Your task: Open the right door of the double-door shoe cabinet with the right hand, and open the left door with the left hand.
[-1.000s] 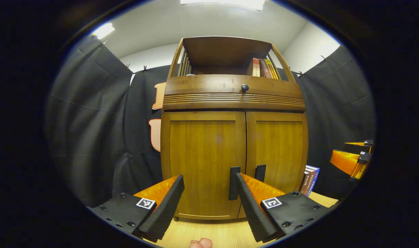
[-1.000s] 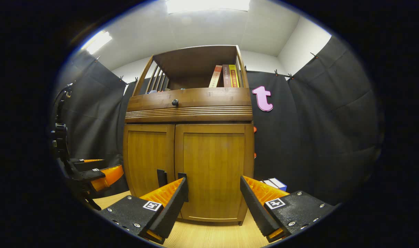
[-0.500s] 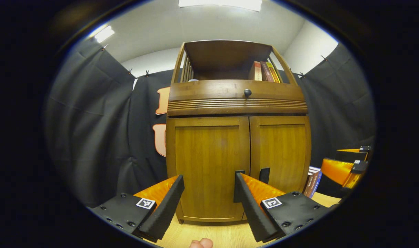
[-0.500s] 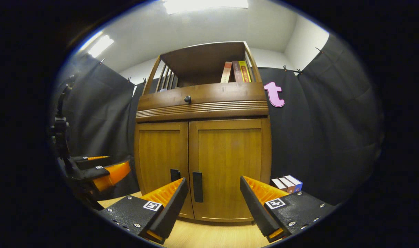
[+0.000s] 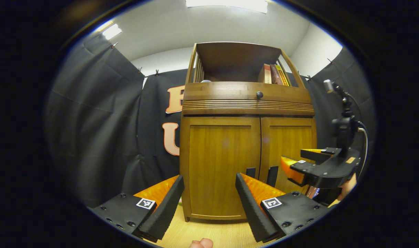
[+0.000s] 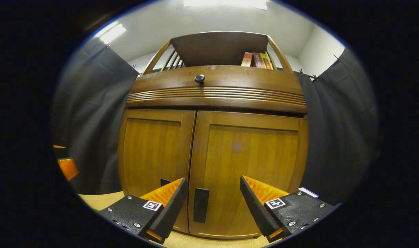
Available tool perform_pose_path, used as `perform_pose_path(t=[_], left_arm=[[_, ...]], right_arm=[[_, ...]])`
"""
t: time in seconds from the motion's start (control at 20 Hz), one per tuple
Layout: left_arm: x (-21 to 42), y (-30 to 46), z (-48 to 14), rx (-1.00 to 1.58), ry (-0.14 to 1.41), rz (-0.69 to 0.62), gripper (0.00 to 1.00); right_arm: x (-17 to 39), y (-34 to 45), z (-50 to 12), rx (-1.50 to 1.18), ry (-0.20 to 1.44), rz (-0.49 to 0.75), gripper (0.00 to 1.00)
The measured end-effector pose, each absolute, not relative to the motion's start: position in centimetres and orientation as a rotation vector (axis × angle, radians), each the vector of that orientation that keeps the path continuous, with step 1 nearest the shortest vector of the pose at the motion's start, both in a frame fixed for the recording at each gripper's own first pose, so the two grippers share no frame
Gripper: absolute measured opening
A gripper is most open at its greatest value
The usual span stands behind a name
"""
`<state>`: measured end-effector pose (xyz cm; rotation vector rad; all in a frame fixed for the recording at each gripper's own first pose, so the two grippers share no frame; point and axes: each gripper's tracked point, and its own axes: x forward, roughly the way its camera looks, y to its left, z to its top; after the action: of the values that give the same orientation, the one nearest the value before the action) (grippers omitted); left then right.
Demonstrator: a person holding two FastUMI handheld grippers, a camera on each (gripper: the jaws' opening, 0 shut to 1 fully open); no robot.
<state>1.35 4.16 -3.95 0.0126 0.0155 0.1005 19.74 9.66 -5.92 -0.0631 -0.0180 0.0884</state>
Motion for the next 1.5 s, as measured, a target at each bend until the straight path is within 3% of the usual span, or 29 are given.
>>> perform_pose_path(t=[0.2, 0.25, 0.3, 0.4, 0.45, 0.5, 0.6, 0.65, 0.7, 0.75, 0.8, 0.95, 1.05, 1.1, 1.15, 1.2, 1.25, 1.5], left_arm=[[0.2, 6.4, -4.1, -0.005, 0.013, 0.132, 0.94], [-0.1, 6.9, -4.0, -0.005, 0.010, 0.138, 0.97], [-0.2, 7.5, -4.1, -0.006, 0.013, 0.144, 0.95], [-0.5, 8.2, -4.2, -0.011, 0.014, 0.150, 0.96], [-0.4, 8.6, -4.2, -0.011, 0.011, 0.153, 0.95], [-0.4, 8.7, -4.0, -0.008, 0.009, 0.153, 0.97], [-0.2, 9.2, -3.7, 0.013, 0.007, 0.153, 0.97], [-0.3, 9.2, -3.5, 0.023, 0.004, 0.149, 0.97], [0.0, 8.9, -3.4, 0.028, 0.001, 0.143, 0.97], [0.1, 8.7, -3.2, 0.028, -0.003, 0.136, 0.95], [0.1, 8.3, -3.2, 0.025, -0.002, 0.124, 0.95], [0.3, 7.6, -3.2, 0.013, -0.003, 0.093, 0.95], [1.1, 7.3, -3.3, -0.008, -0.003, 0.077, 0.95], [1.3, 7.1, -3.3, -0.018, -0.005, 0.069, 0.95], [1.4, 7.0, -3.1, -0.024, -0.011, 0.061, 0.96], [1.6, 6.8, -2.9, -0.024, -0.013, 0.053, 0.96], [1.7, 6.6, -2.7, -0.016, -0.012, 0.053, 0.96], [1.0, 5.7, -2.4, 0.019, -0.005, 0.053, 0.96]], right_arm=[[22.3, 8.9, -9.1, -0.029, 0.015, -0.016, 0.94], [22.7, 9.4, -9.4, -0.030, 0.006, 0.005, 0.94], [23.2, 9.6, -10.1, -0.047, 0.016, 0.006, 1.00], [24.0, 9.8, -11.5, -0.073, 0.054, 0.011, 0.92], [24.3, 10.3, -11.9, -0.074, 0.069, 0.026, 1.00], [24.7, 10.3, -12.3, -0.074, 0.081, 0.021, 0.99], [25.2, 10.6, -12.9, -0.038, 0.105, 0.027, 0.84], [25.0, 10.8, -13.2, -0.012, 0.102, 0.027, 0.91], [24.9, 10.8, -13.2, 0.009, 0.106, 0.030, 0.63], [24.9, 10.8, -13.4, 0.029, 0.104, 0.036, 0.81], [24.9, 11.2, -13.7, 0.044, 0.110, 0.049, 0.62], [25.1, 11.9, -14.0, 0.014, 0.124, 0.093, 0.27], [25.1, 12.0, -14.1, -0.021, 0.124, 0.096, 0.43], [25.1, 12.0, -14.1, -0.017, 0.121, 0.090, 0.31], [25.0, 11.9, -14.3, -0.003, 0.125, 0.085, 0.30], [25.0, 11.9, -14.4, 0.015, 0.127, 0.083, 0.39], [24.9, 11.9, -14.7, 0.028, 0.139, 0.084, 0.29], [24.0, 11.8, -15.2, 0.013, 0.163, 0.098, 0.28]])
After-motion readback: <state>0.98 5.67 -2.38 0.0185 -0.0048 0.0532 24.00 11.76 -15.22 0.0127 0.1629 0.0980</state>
